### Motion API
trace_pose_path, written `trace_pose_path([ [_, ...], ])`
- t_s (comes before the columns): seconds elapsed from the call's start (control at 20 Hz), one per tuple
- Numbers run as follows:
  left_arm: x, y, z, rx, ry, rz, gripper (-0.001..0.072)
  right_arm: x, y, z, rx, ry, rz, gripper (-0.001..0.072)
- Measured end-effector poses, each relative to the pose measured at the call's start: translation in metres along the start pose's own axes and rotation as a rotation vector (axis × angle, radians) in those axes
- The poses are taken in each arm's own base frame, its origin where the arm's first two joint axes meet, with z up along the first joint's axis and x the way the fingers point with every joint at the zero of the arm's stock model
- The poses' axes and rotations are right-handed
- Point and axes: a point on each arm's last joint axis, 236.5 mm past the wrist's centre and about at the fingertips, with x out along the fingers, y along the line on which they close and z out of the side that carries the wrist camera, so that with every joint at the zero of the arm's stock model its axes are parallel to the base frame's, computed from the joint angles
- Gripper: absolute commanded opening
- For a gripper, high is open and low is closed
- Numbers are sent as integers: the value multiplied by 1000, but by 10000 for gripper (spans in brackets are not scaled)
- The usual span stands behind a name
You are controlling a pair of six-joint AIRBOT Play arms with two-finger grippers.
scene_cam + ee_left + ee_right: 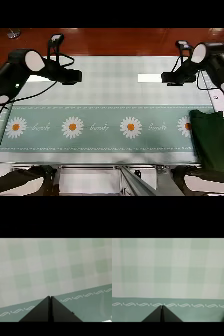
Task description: Fold the shirts.
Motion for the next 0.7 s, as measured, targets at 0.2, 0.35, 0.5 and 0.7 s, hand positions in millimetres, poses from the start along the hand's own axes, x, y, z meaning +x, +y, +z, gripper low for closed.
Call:
trace_pose_path([
  [0.2, 10, 8, -10, -1, 48, 28, 22, 12, 2, -5, -12, 11, -27, 34],
  [0.35, 16, 11, -15, 0, 71, 37, 22, 15, 2, -5, -14, 13, -35, 34],
  [0.5, 20, 13, -18, -3, 88, 42, 22, 16, 2, -5, -15, 10, -38, 34],
  [0.7, 23, 14, -20, -4, 97, 44, 22, 17, 1, -5, -15, 10, -41, 33],
])
